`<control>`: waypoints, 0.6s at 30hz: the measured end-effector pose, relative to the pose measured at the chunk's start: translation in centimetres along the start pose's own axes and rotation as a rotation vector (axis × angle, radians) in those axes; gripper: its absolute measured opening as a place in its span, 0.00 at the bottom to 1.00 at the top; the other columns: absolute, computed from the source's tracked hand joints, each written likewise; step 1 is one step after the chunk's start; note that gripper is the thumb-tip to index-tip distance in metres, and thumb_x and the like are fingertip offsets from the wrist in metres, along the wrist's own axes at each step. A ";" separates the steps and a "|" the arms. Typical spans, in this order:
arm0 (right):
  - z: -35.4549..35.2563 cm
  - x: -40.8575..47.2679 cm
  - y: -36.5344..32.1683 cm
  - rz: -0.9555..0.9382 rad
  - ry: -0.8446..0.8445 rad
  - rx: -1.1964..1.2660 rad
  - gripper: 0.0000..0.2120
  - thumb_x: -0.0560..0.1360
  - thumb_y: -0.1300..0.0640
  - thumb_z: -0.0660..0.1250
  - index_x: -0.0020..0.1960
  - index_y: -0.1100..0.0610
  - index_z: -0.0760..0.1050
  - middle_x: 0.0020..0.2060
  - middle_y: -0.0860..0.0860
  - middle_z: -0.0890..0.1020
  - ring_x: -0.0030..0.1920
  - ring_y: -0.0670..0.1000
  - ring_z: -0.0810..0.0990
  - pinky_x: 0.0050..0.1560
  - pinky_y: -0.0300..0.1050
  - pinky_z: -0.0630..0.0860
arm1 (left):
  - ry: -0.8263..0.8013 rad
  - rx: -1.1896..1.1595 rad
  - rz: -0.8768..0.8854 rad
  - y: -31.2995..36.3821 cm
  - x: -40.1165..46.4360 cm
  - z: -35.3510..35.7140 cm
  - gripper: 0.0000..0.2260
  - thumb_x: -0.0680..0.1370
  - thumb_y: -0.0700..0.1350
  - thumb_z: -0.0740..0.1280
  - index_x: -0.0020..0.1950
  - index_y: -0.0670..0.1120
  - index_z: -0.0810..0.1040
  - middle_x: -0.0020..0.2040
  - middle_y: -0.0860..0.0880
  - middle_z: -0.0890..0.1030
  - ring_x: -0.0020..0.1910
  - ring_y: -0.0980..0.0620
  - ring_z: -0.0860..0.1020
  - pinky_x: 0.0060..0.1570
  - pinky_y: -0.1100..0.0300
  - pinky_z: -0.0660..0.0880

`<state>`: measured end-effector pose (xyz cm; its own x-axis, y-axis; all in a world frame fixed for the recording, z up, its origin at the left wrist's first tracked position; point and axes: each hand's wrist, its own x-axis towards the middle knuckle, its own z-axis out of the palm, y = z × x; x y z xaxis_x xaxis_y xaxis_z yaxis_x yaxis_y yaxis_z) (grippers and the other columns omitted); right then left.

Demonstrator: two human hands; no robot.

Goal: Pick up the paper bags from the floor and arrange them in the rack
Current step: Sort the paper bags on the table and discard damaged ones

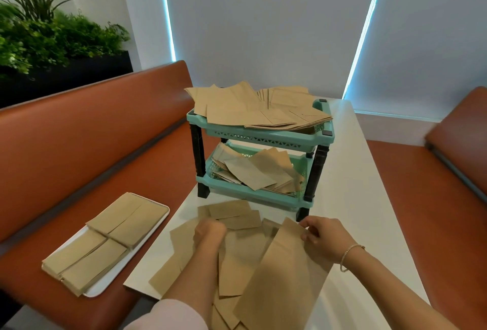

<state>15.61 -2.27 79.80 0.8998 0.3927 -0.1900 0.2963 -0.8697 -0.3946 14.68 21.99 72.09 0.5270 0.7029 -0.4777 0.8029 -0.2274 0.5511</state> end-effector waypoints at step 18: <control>-2.0 -2.2 -0.5 -0.032 0.057 0.009 0.17 0.81 0.58 0.55 0.67 0.49 0.71 0.63 0.48 0.76 0.62 0.51 0.73 0.64 0.43 0.68 | -0.436 -0.128 0.052 -0.1 -4.6 -0.4 0.12 0.74 0.38 0.59 0.30 0.44 0.63 0.27 0.47 0.65 0.24 0.52 0.62 0.27 0.64 0.59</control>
<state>14.13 -3.34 82.22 0.9068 0.4025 -0.1256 0.3226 -0.8541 -0.4080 12.01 19.07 74.52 0.6560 0.3368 -0.6754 0.7456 -0.1503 0.6492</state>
